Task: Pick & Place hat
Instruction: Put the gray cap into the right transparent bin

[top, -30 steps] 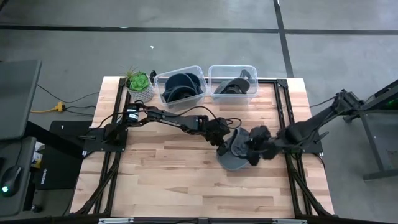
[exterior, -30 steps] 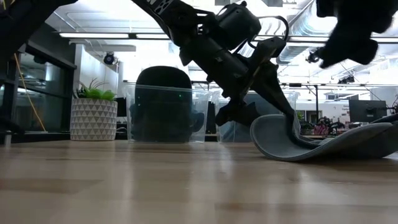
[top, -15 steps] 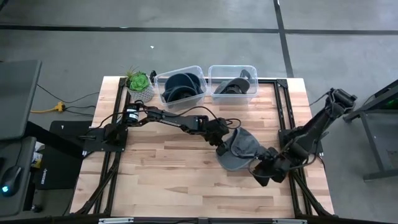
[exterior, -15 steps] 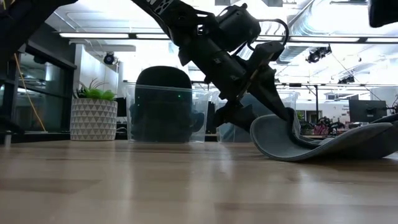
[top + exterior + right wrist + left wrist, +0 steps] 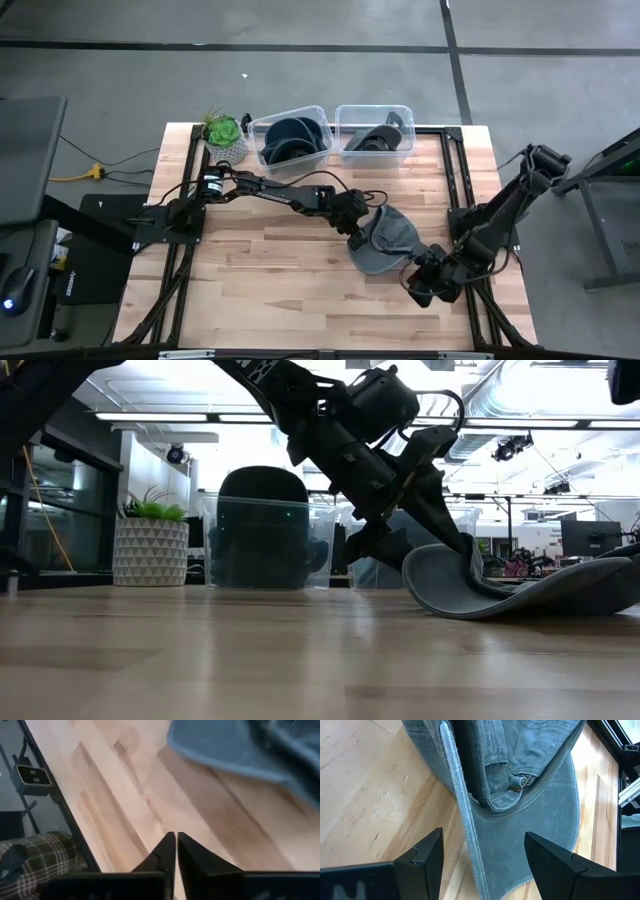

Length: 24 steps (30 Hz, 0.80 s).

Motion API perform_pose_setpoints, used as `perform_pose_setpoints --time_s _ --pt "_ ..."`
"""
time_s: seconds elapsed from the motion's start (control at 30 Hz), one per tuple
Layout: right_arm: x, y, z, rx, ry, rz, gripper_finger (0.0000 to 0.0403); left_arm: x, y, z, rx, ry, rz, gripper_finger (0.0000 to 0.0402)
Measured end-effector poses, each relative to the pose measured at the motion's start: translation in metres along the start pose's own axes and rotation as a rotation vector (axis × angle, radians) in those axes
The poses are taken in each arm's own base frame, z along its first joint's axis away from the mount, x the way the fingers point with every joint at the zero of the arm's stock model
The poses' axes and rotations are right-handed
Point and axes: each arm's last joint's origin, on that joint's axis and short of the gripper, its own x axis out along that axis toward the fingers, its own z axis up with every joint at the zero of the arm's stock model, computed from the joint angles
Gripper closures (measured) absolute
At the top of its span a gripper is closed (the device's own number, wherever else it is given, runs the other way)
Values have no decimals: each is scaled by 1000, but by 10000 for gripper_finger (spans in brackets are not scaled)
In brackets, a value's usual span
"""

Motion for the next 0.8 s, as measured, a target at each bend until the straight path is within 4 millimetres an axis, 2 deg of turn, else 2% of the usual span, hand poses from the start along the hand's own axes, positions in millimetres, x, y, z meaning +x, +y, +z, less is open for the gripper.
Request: perform_pose_setpoints --time_s 0.23,0.43,0.53,0.8 --pt "15 2 -14 18 24 -36 400 0 0 0 -2 1 0 181" --pt "25 -1 -14 38 26 -98 401 0 0 0 -4 1 -1 181" --pt "28 -5 -10 58 -5 -146 402 0 0 0 -4 2 -3 181" --pt "34 -18 18 129 -56 -277 402 0 -1 0 -4 11 -19 181"
